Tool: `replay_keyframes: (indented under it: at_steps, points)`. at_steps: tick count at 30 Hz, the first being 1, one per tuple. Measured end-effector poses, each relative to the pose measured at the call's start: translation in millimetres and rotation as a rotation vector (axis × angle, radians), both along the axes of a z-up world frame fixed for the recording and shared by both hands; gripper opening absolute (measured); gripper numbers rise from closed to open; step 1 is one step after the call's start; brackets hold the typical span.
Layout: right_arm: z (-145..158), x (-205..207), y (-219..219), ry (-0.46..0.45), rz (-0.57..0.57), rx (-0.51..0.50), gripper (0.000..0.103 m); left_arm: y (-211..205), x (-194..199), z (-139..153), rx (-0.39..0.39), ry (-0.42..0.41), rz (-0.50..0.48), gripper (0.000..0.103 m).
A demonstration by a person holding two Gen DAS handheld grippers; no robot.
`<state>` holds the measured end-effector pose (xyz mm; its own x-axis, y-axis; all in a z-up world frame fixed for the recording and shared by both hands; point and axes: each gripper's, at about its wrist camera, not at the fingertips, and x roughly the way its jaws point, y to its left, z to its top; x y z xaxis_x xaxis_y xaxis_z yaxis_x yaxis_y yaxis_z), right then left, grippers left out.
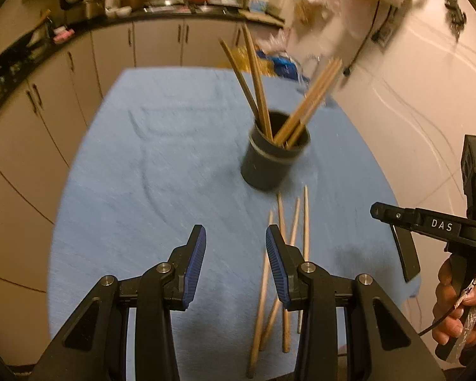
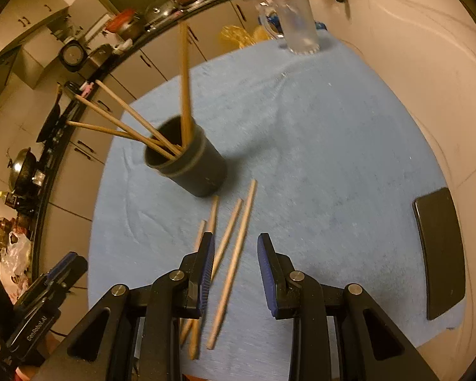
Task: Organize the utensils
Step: 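Move both open grippers down toward the remaining loose chopsticks, then grasp a wooden chopstick with the left gripper while the right gripper grasps another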
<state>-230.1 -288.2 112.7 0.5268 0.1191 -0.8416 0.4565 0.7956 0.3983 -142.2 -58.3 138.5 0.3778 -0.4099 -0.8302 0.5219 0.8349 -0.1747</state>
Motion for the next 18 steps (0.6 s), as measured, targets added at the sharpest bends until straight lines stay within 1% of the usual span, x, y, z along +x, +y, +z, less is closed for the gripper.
replay_keyframes:
  at_steps: [1, 6, 12, 18]
  points:
    - [-4.1, -1.0, -1.3, 0.010, 0.001, 0.001, 0.030, -4.0, 0.7, -7.5, 0.006, 0.026, -0.014, 0.038]
    - [-25.5, -5.7, -3.3, 0.059, 0.009, 0.019, 0.030, -19.1, 1.7, -38.6, 0.041, 0.101, -0.051, 0.038]
    - [-41.0, -5.4, -5.7, 0.097, 0.030, 0.015, 0.030, -37.2, 4.4, -68.3, 0.082, 0.159, -0.088, 0.038]
    - [-46.8, -4.2, -13.4, 0.108, 0.034, 0.013, 0.030, -54.7, 9.4, -87.1, 0.112, 0.188, -0.132, 0.038]
